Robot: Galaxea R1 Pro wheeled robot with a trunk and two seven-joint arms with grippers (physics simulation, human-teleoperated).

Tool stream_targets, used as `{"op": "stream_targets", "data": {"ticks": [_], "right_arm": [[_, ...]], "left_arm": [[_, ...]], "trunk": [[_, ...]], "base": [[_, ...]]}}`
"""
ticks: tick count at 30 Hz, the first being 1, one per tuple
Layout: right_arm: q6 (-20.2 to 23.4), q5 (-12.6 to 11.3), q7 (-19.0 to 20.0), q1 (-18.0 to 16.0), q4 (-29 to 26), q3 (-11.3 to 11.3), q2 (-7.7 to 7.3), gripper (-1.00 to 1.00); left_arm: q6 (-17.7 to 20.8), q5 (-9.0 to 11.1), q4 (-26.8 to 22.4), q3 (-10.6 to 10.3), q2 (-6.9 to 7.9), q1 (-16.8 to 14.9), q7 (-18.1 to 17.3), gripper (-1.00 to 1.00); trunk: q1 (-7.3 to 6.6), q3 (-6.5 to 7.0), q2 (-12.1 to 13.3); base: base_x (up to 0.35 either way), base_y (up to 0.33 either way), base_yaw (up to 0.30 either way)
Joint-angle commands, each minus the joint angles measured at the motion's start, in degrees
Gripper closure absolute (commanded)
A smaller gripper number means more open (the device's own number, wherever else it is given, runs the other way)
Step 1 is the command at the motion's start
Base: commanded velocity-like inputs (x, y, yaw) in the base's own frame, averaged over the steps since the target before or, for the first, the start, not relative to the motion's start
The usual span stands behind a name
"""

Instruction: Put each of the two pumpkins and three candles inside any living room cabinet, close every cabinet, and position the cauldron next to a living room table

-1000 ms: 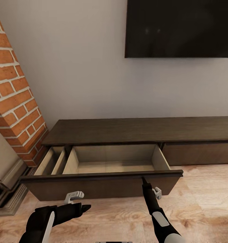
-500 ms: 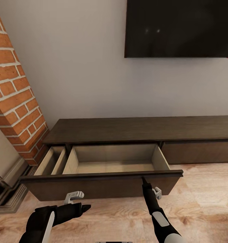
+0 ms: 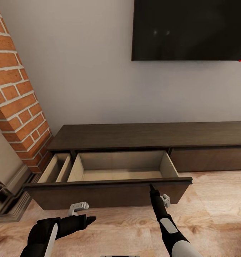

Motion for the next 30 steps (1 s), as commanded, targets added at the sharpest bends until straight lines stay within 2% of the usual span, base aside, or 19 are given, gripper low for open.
{"op": "stream_targets", "data": {"ticks": [1, 12, 13, 25, 30], "right_arm": [[-0.13, 0.02, 4.74, 2.17, 0.03, 0.78, 0.04, 1.00], [-0.13, 0.00, 4.74, 2.17, 0.03, 0.78, 0.04, 1.00], [-0.13, 0.01, 4.74, 2.17, 0.03, 0.78, 0.04, -1.00], [-0.10, -0.04, 4.74, 2.17, 0.02, 0.78, 0.04, -1.00], [0.18, -0.02, 4.74, 2.17, 0.01, 0.78, 0.04, -1.00]], "left_arm": [[0.25, -0.43, -0.05, 0.14, -0.06, -0.04, -0.50, -1.00], [0.25, -0.43, -0.05, 0.14, -0.06, -0.04, -0.47, -1.00], [0.25, -0.43, -0.05, 0.14, -0.06, -0.04, -0.45, -1.00], [0.25, -0.43, -0.05, 0.14, -0.06, -0.04, -0.45, -1.00], [0.25, -0.43, -0.05, 0.14, -0.06, -0.04, -0.44, -1.00]], "trunk": [[-0.02, -0.06, -0.03], [-0.02, -0.06, -0.03], [-0.02, -0.06, -0.03], [-0.02, -0.06, -0.03], [-0.02, -0.06, -0.03]], "base": [[-0.009, 0.000, 0.000], [-0.001, 0.000, 0.000], [0.000, 0.000, 0.000], [-0.002, 0.000, 0.000], [-0.146, 0.000, 0.000]]}}
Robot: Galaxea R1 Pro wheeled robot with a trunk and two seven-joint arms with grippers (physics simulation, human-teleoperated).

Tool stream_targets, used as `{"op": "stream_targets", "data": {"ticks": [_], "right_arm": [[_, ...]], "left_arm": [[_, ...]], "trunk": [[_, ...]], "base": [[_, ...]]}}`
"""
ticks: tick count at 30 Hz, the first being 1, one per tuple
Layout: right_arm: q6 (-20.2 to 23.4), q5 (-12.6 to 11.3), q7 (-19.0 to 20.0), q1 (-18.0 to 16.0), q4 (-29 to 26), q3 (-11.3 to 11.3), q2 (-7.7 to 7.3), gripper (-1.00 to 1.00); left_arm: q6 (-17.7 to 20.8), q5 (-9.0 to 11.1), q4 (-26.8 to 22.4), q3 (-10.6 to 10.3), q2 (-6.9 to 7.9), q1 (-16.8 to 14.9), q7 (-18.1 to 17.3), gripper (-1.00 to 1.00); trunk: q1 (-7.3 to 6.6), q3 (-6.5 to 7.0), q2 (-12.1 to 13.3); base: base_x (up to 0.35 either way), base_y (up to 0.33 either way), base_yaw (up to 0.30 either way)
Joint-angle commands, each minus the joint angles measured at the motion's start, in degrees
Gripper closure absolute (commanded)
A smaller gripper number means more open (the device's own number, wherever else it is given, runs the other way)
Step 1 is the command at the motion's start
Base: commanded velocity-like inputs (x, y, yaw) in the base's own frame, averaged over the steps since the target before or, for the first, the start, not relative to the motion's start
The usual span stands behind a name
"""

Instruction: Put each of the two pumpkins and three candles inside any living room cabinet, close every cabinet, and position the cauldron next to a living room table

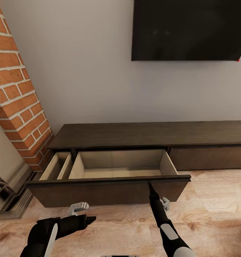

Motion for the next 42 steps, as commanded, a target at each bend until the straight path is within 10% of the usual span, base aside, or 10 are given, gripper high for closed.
{"op": "stream_targets", "data": {"ticks": [1, 14, 24, 34, 42], "right_arm": [[0.07, -0.32, 0.20, -0.03, 0.06, 0.00, 0.01, -1.00], [1.86, -0.46, -0.15, -0.05, 0.07, 4.65, 0.01, -1.00], [21.44, -0.37, -12.35, -0.19, -0.07, 5.41, 0.01, -1.00], [26.23, -0.22, -13.29, 4.96, -0.46, 9.10, 0.01, -1.00], [34.95, -0.05, -13.25, 10.79, -0.09, 9.50, -3.51, -1.00]], "left_arm": [[0.24, -0.43, -0.05, 0.14, -0.06, -0.04, -0.50, -1.00], [0.49, -0.31, -0.05, 0.33, 0.23, -0.04, -0.60, -1.00], [3.08, -0.31, -0.51, 0.79, 0.24, -0.04, -0.58, -1.00], [3.31, -0.84, -0.93, 0.84, 0.53, -0.04, -0.51, -1.00], [3.32, -1.04, -1.01, 0.77, 1.29, -0.04, -0.50, -1.00]], "trunk": [[-0.03, -0.05, -0.02], [-0.03, -0.05, -0.02], [-0.16, 1.06, 0.05], [-1.20, 3.11, 1.73], [-2.95, 4.54, 4.94]], "base": [[-0.210, 0.000, 0.000], [-0.192, 0.000, 0.000], [-0.011, 0.000, 0.000], [0.000, 0.000, 0.000], [0.000, 0.000, 0.000]]}}
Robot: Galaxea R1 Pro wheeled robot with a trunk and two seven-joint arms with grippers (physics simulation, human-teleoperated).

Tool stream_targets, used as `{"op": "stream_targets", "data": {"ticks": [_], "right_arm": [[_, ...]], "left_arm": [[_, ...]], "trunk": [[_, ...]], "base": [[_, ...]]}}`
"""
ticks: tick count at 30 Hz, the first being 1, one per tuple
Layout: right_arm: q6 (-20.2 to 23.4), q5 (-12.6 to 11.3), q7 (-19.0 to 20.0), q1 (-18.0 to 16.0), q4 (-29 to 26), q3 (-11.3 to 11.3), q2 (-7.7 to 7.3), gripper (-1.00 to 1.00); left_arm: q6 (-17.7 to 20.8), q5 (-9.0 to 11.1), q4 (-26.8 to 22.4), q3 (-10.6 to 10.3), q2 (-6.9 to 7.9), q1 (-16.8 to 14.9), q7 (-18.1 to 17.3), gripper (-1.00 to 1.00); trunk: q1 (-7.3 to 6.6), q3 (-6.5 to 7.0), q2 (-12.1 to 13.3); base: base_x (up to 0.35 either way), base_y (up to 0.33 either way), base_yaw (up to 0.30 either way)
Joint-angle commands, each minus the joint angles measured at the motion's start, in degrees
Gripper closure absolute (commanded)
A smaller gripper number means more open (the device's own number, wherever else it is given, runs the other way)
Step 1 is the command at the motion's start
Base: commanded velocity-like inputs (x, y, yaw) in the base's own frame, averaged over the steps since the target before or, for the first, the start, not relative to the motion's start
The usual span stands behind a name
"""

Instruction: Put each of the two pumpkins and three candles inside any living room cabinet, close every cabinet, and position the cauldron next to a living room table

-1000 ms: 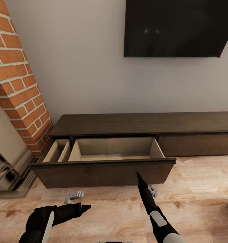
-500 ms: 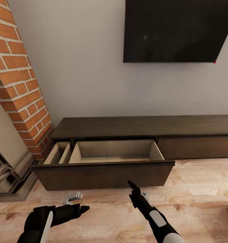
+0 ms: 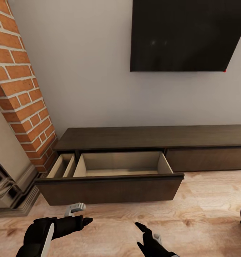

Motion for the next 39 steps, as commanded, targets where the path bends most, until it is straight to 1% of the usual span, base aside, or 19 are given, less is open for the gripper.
{"op": "stream_targets", "data": {"ticks": [1, 3, 7, 9, 18, 39], "right_arm": [[0.65, -0.18, 0.05, 0.12, 0.02, -0.33, -0.24, -1.00], [0.88, -0.24, 0.16, 0.74, 0.09, -0.33, -0.90, -1.00], [0.99, -0.79, 0.26, 2.15, 0.12, -0.44, -1.61, -1.00], [0.91, -0.76, 0.25, 2.51, 0.13, -0.48, -1.71, -1.00], [1.01, -0.29, -0.30, 3.03, 0.13, -0.37, -1.77, -1.00], [0.85, -0.56, 0.22, 3.05, 0.13, -0.40, -1.62, -1.00]], "left_arm": [[0.23, -0.51, -0.05, 0.11, -0.04, -0.04, -0.53, -1.00], [0.23, -0.51, -0.05, 0.07, -0.01, -0.04, -0.53, -1.00], [0.23, -0.44, -0.05, -0.12, -0.04, -0.04, -0.53, -1.00], [0.23, -0.43, -0.05, -0.26, -0.10, -0.04, -0.53, -1.00], [0.23, -0.38, -0.05, -0.32, -0.13, -0.04, -0.53, -1.00], [0.14, -0.42, 0.04, -0.59, -0.44, -0.04, -0.53, -1.00]], "trunk": [[-0.24, 0.13, 0.39], [-0.68, 0.49, 1.20], [-1.55, 1.21, 2.80], [-1.99, 1.57, 3.60], [-3.97, 3.19, 7.21], [-8.58, 6.96, 15.64]], "base": [[0.000, 0.000, 0.000], [0.000, 0.000, 0.000], [0.000, 0.000, 0.000], [0.000, 0.000, 0.000], [0.000, 0.000, 0.000], [0.000, 0.000, 0.000]]}}
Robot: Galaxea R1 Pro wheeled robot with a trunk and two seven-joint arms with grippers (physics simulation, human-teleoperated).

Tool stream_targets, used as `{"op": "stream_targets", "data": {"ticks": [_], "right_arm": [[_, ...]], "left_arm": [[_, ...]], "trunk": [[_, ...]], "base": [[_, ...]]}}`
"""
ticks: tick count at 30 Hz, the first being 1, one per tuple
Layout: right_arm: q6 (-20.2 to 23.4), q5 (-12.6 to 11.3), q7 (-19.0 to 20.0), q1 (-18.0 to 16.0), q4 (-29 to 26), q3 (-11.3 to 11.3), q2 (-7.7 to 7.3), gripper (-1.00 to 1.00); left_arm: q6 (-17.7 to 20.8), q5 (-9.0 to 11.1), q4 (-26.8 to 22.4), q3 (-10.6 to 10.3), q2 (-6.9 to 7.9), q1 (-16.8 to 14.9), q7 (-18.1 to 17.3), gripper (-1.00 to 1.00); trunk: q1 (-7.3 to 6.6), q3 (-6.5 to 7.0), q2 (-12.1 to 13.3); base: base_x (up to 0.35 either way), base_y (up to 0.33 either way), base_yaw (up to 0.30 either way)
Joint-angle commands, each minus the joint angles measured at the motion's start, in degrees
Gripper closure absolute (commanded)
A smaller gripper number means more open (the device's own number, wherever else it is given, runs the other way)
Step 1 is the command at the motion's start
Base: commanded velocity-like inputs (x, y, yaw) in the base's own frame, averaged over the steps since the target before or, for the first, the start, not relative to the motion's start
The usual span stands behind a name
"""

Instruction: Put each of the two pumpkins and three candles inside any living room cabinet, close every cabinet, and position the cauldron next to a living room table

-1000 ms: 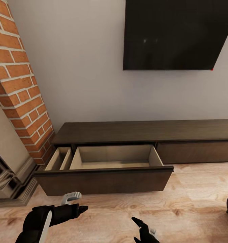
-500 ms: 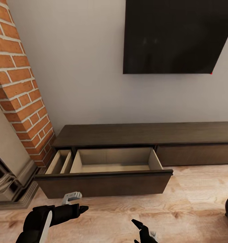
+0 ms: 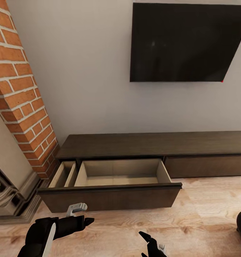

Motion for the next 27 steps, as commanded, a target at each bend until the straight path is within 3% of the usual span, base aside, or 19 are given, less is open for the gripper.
{"op": "stream_targets", "data": {"ticks": [1, 27], "right_arm": [[0.43, -0.15, -0.04, -0.02, -0.04, -0.33, 0.04, -1.00], [0.04, -0.64, -1.06, -0.02, 0.07, -0.89, 0.04, -1.00]], "left_arm": [[0.23, -0.50, -0.05, 0.14, -0.06, -0.04, -0.53, -1.00], [0.14, -0.67, 0.09, -1.80, 0.01, -0.04, -0.34, -1.00]], "trunk": [[-0.23, 0.13, 0.39], [-5.95, 4.80, 10.82]], "base": [[0.000, 0.000, 0.000], [0.000, 0.000, 0.000]]}}
